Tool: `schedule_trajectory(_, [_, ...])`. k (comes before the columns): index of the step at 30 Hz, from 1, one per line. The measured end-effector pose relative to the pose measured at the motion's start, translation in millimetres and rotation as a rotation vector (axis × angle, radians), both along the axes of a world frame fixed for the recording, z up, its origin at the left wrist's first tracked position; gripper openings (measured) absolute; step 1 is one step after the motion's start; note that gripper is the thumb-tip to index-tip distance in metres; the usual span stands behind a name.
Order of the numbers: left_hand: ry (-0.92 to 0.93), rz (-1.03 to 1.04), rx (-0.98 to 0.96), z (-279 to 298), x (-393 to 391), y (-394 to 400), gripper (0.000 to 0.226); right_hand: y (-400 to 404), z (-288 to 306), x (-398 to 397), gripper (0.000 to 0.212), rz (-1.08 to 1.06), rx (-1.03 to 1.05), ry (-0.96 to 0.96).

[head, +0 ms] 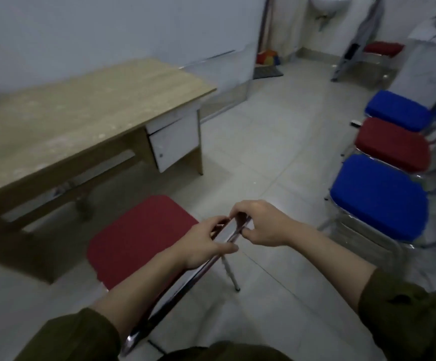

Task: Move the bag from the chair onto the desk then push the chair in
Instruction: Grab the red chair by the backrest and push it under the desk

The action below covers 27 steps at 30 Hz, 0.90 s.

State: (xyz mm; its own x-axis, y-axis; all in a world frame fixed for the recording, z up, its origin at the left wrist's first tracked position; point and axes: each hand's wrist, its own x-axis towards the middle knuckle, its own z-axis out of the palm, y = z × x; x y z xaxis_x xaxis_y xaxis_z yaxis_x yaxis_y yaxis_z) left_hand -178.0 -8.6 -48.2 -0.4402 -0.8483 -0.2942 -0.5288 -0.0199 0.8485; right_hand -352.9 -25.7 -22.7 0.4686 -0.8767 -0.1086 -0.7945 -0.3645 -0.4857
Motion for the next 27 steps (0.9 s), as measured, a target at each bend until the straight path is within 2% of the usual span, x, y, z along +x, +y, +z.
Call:
schedule_trajectory(4, [-0.115, 0.174, 0.018, 5, -2, 9, 0.061, -13, -12, -11, 0.025, 0.127, -0.032, 0.001])
schedule_trajectory(11, [-0.486, 0.346, -0.155, 21, -9, 42, 0.065, -19, -22, -19, 0.024, 0.287, -0.135, -0.018])
schedule_trajectory(14, [-0.751, 0.380, -0.190, 15, -2, 69, 0.061, -21, -22, -14, 0.019, 0.366, -0.149, 0.094])
schedule_trajectory(17, [-1.000, 0.554, -0.225, 6, 5, 98, 0.050, -23, -17, -3, 0.018, 0.420, -0.140, 0.200])
schedule_trajectory(21, [-1.000, 0.701, -0.329, 0, 7, 114, 0.039, -24, -18, 10, 0.023, 0.546, -0.217, 0.204])
schedule_trajectory(23, [-0.989, 0.725, -0.464, 2, 4, 115, 0.037, -22, -25, 14, 0.027, 0.598, -0.286, 0.166])
schedule_trajectory(25, [-1.071, 0.708, -0.598, -1, 3, 115, 0.040, -21, -34, 15, 0.029, 0.579, -0.367, 0.090])
schedule_trajectory(27, [-1.078, 0.746, -0.729, -9, 4, 114, 0.039, -20, -45, 14, 0.032, 0.534, -0.490, 0.017])
